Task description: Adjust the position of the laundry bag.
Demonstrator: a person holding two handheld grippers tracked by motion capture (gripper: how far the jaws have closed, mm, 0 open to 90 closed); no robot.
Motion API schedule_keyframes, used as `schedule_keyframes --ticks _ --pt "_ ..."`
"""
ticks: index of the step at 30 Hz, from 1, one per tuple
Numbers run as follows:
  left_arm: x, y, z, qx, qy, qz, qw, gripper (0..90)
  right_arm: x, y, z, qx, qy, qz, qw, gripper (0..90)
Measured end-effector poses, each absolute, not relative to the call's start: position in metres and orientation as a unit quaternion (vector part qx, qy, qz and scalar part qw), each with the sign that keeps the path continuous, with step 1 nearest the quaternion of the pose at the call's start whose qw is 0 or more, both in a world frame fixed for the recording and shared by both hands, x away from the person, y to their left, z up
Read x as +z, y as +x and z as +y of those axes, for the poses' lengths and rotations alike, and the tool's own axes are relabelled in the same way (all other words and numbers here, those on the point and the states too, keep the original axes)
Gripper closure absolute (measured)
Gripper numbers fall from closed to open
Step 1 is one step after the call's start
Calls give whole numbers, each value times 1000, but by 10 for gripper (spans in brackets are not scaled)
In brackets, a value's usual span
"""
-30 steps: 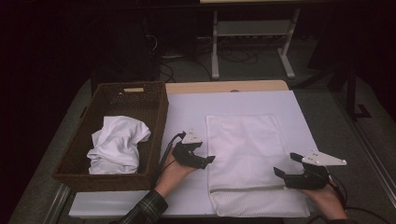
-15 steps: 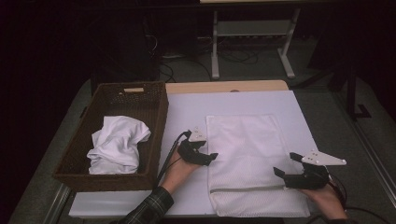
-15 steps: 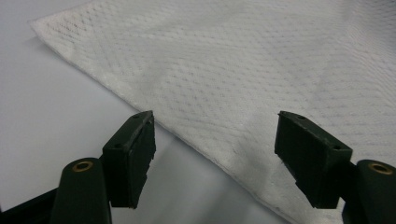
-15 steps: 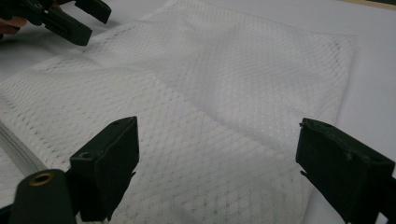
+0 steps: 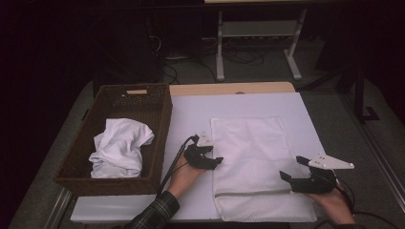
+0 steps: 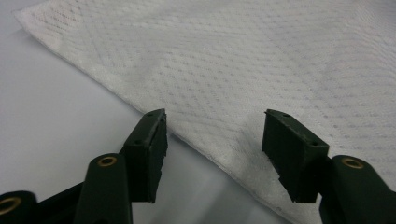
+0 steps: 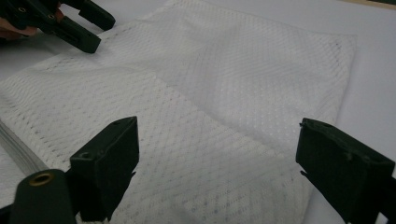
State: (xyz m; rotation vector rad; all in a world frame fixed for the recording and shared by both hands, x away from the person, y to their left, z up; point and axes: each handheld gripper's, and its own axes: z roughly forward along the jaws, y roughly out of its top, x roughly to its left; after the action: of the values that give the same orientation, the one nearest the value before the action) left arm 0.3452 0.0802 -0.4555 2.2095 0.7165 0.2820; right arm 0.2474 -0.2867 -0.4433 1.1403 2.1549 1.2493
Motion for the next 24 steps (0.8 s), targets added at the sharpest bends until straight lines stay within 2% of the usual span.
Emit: schedule_keyframes --ticks 1,2,3,5,6,7,10,13,16,18,24 --pt "-456 345 80 111 869 282 390 425 -443 247 -287 447 408 771 200 128" --pt "-455 343 79 119 871 277 387 485 -443 247 -286 447 408 771 200 128" --pt "-455 343 79 119 871 277 387 506 -443 247 -286 447 408 771 200 128" --pt "-455 342 78 119 871 276 388 506 -443 247 -286 446 408 771 201 128" --pt "-455 342 78 117 871 276 389 564 -443 247 -286 446 408 771 200 128" --pt "-455 341 78 117 871 276 389 584 -443 247 -286 446 408 771 200 128" --pt "-455 342 79 117 869 281 390 619 -444 248 -286 446 408 771 200 128" --pt "-455 345 81 116 866 288 393 737 -444 248 -286 446 408 772 199 128" --pt "-456 345 82 115 865 289 394 760 -444 248 -286 445 408 772 199 128" --pt "-456 345 81 114 864 288 396 826 -444 247 -285 445 407 772 200 129" --pt "-456 346 80 112 866 286 395 870 -444 248 -286 446 408 772 199 128"
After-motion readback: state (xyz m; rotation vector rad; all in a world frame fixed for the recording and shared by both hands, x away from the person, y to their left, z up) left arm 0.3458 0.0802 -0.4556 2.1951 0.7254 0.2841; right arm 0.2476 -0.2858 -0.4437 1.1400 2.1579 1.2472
